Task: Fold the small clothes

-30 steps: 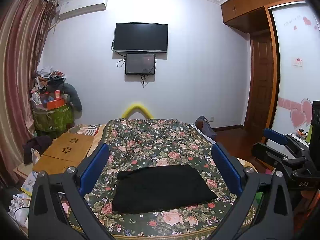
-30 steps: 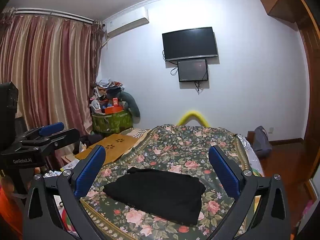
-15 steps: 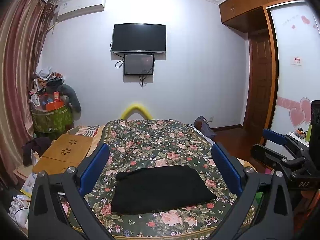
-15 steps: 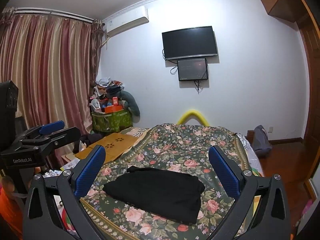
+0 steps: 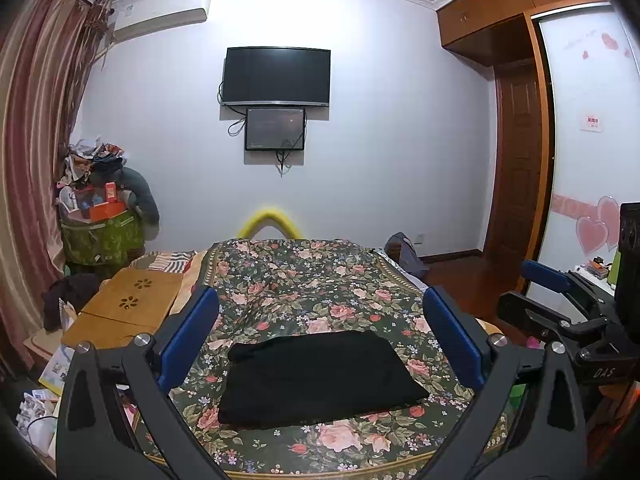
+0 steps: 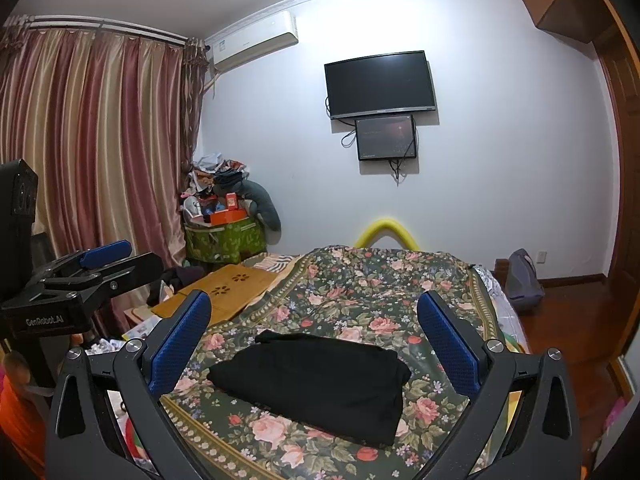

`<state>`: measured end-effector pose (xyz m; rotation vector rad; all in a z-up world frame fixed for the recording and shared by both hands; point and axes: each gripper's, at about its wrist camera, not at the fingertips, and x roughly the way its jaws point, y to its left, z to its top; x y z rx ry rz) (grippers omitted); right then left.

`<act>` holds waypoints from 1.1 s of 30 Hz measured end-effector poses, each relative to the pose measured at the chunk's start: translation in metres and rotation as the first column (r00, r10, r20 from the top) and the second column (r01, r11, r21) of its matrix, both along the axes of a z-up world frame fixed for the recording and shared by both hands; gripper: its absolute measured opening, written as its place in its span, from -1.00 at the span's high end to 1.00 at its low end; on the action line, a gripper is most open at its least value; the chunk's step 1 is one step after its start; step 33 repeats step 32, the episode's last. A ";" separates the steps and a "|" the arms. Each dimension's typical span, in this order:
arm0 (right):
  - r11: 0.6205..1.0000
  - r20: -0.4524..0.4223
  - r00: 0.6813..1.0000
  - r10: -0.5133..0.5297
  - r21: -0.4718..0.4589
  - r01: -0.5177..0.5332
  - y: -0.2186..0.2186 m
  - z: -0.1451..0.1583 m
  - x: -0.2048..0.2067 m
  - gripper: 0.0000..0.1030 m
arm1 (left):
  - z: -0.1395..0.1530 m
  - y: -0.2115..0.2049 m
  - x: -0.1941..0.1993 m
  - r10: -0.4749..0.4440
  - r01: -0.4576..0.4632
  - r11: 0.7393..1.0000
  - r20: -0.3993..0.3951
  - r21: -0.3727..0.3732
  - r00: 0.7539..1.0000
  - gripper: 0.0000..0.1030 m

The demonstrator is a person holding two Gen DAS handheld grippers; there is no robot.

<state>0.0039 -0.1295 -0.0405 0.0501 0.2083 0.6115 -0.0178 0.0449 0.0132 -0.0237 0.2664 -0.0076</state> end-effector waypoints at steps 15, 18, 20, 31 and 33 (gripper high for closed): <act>1.000 -0.010 1.000 -0.009 0.007 0.009 0.003 0.000 0.000 -0.99 | 0.001 0.000 -0.002 -0.027 0.027 1.000 -0.009 0.000 1.000 -0.99; 1.000 -0.013 1.000 -0.012 0.009 0.012 0.004 -0.001 0.000 -0.99 | 0.002 0.000 -0.002 -0.026 0.026 1.000 -0.007 -0.003 1.000 -0.99; 1.000 -0.016 1.000 -0.013 0.010 0.013 0.004 -0.002 0.000 -0.99 | 0.001 0.001 0.000 -0.026 0.026 1.000 -0.014 -0.005 1.000 -0.99; 1.000 -0.032 0.999 -0.021 0.006 0.021 0.007 -0.005 0.002 -0.99 | -0.004 0.005 0.009 -0.028 0.028 1.000 -0.036 -0.008 0.999 -0.99; 1.000 -0.034 0.999 -0.021 0.006 0.021 0.007 -0.005 0.002 -0.99 | -0.004 0.005 0.010 -0.029 0.029 1.000 -0.039 -0.009 0.999 -0.99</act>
